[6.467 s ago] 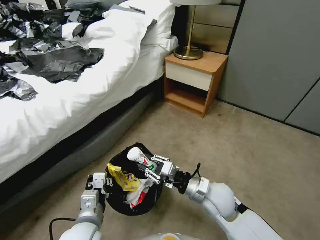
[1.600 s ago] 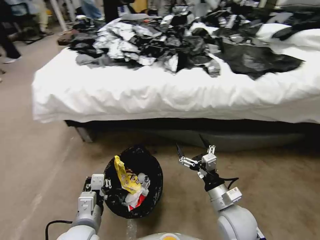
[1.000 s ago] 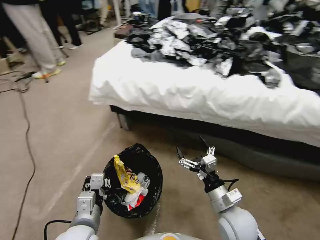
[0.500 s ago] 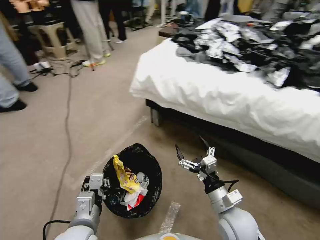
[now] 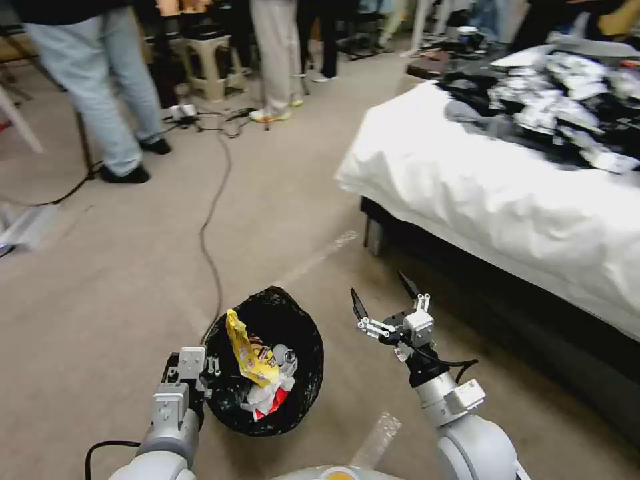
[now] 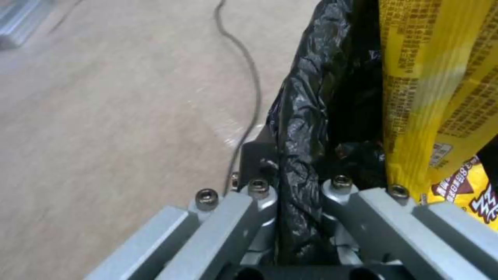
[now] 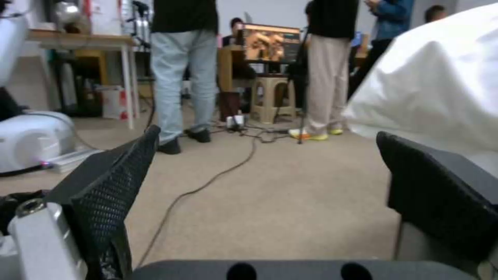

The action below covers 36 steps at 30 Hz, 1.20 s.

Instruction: Pick up the trash bin, then pick up the garbage from the floor and place it into the trash bin.

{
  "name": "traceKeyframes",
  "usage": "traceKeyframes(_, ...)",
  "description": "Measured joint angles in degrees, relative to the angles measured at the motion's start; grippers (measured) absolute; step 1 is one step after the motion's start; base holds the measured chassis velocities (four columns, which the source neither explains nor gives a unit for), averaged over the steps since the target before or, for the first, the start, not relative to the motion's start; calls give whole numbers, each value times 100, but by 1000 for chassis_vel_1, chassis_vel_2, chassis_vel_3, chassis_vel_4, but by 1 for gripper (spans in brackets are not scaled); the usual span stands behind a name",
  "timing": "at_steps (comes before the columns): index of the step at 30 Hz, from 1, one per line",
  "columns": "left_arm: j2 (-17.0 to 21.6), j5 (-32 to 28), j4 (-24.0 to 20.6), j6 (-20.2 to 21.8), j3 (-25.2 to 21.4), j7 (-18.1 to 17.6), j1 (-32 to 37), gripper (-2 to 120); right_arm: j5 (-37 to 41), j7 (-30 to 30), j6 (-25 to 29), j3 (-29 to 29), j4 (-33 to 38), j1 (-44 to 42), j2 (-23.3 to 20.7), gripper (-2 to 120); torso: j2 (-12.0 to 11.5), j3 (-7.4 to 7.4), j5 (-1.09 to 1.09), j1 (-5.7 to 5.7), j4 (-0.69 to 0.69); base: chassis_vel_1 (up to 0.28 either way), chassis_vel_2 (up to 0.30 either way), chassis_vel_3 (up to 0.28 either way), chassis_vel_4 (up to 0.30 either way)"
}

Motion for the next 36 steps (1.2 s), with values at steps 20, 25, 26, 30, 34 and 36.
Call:
traceKeyframes(20, 0, 9, -4, -57, 12, -26, -7, 3, -37, -15, 13, -18, 28, -15, 11, 100, 0, 0, 0, -1, 0, 123, 121, 125, 129)
traceKeyframes(25, -1, 6, -9, -88, 27, -34, -6, 3, -46, -18, 12, -27, 41, -26, 10, 100, 0, 0, 0, 0, 1, 66, 84, 81, 71)
traceKeyframes(26, -1, 6, -9, -88, 27, -34, -6, 3, -46, -18, 12, -27, 41, -26, 10, 100, 0, 0, 0, 0, 1, 0, 0, 0, 0)
traceKeyframes(30, -1, 2, -34, -101, 34, -33, -7, 3, -47, -18, 11, -24, 55, -34, 1, 100, 0, 0, 1, 0, -2, 0, 0, 0, 0)
traceKeyframes(34, -1, -27, -100, -109, 33, -27, 1, 3, -46, -25, 12, 10, 64, -53, -40, 100, 0, 0, 0, -1, -1, 0, 0, 0, 0)
traceKeyframes(36, 51, -316, -343, 82, 49, -53, -24, 3, 53, -49, -68, 25, 107, -16, -91, 100, 0, 0, 1, 0, 0, 0, 0, 0, 0)
